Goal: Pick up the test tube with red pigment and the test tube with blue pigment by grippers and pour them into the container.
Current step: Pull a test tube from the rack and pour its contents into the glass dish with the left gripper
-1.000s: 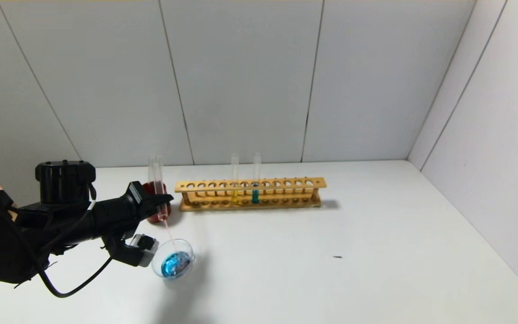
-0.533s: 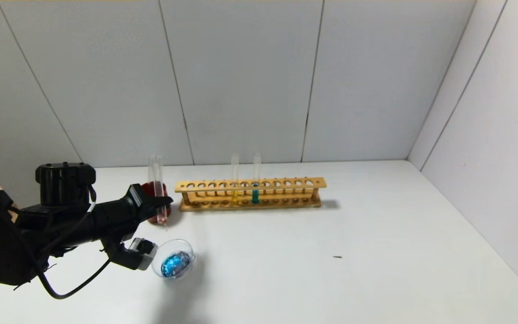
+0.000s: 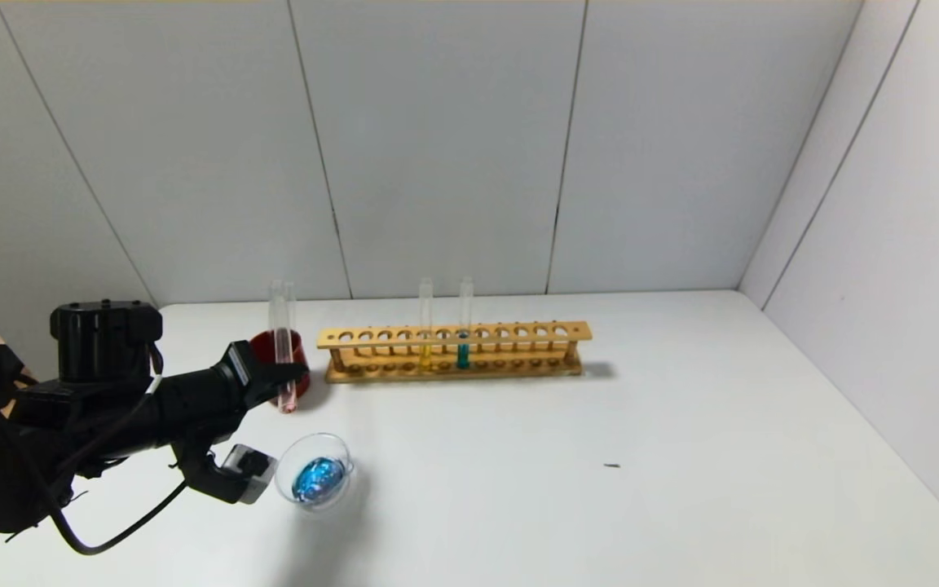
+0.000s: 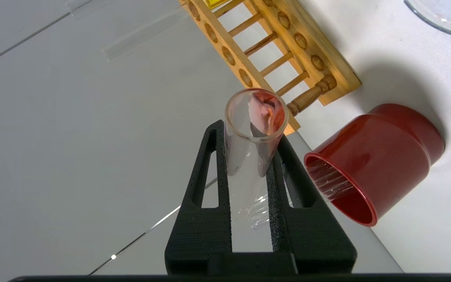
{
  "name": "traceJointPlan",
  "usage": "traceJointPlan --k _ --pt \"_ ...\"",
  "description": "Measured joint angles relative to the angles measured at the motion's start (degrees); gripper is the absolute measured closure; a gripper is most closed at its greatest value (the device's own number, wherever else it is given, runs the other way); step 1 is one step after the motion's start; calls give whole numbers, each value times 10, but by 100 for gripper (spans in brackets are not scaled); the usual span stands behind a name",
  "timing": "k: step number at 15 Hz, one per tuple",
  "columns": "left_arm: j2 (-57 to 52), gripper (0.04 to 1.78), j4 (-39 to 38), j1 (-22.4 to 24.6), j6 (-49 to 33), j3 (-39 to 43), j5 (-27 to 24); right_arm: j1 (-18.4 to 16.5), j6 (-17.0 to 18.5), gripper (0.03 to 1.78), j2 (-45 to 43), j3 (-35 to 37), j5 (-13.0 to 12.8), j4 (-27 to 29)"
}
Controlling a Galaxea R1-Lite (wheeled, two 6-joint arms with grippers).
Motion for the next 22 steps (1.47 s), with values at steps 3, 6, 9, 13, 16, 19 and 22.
traceJointPlan --k 3,6,9,13,16,19,22 --pt "-8 151 0 0 21 5 1 0 0 6 0 0 0 0" --pt "-13 151 -1 0 42 7 3 0 0 6 0 0 0 0" --pt "-14 151 -1 0 68 9 10 0 0 6 0 0 0 0" --pt "-14 151 -2 -2 74 12 19 0 0 6 0 0 0 0" --pt "-15 151 -2 -2 79 14 20 0 0 6 0 0 0 0" --pt "-17 151 -3 -2 85 14 26 0 0 6 0 0 0 0" --pt "-19 151 -26 -4 95 17 29 0 0 6 0 0 0 0"
